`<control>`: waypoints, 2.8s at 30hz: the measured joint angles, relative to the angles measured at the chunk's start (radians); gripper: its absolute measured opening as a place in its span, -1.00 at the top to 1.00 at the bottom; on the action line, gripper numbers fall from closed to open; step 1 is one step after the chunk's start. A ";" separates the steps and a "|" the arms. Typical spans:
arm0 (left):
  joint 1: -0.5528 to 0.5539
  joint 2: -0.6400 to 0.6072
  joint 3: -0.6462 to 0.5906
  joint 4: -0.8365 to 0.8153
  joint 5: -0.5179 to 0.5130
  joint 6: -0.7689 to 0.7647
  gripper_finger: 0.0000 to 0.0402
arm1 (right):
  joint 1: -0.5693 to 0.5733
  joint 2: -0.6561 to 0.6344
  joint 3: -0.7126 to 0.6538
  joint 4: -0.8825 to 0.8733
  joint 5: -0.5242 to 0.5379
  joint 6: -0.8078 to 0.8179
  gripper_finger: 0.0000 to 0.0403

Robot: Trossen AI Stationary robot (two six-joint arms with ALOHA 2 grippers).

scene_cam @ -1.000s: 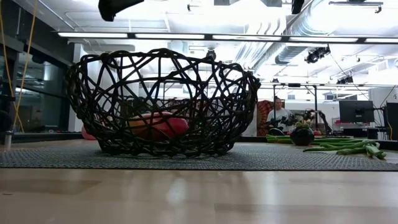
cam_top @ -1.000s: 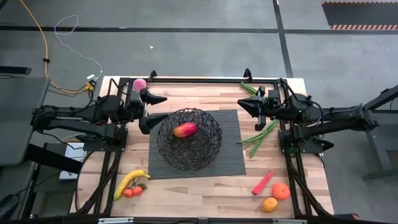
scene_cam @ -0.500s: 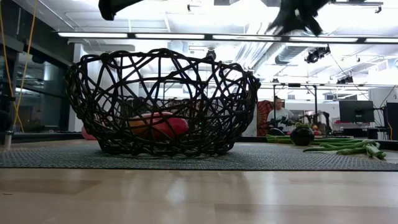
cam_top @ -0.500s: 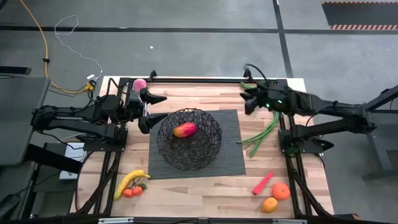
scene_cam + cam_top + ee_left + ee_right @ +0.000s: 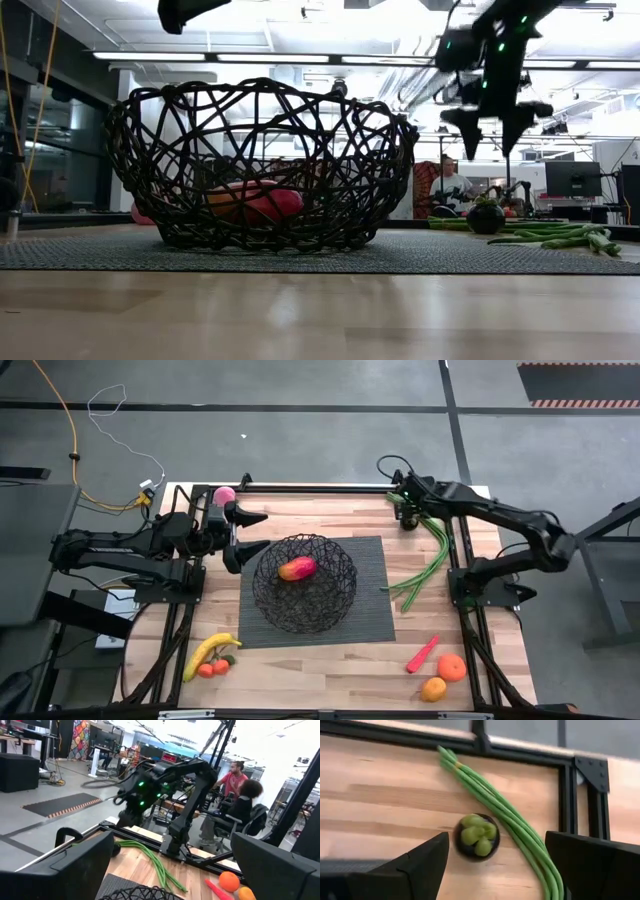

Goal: Build produce basket
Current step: Put the purple mangosteen into the black mesh basket

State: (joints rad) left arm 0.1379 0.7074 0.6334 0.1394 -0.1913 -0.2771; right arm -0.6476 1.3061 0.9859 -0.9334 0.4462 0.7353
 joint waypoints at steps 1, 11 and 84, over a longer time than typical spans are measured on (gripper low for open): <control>0.000 0.000 0.000 0.000 0.000 0.000 -0.94 | -0.014 0.024 0.000 0.001 -0.001 0.001 -0.56; 0.000 0.000 0.000 0.000 -0.045 0.000 -0.94 | -0.060 0.210 0.000 0.044 -0.076 0.028 -0.56; 0.000 0.000 0.000 0.013 -0.055 0.000 -0.94 | 0.235 -0.341 0.002 0.446 -0.232 -0.199 1.00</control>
State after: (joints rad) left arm 0.1377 0.7078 0.6334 0.1522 -0.2466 -0.2771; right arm -0.4131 0.9651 0.9875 -0.4877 0.2142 0.5367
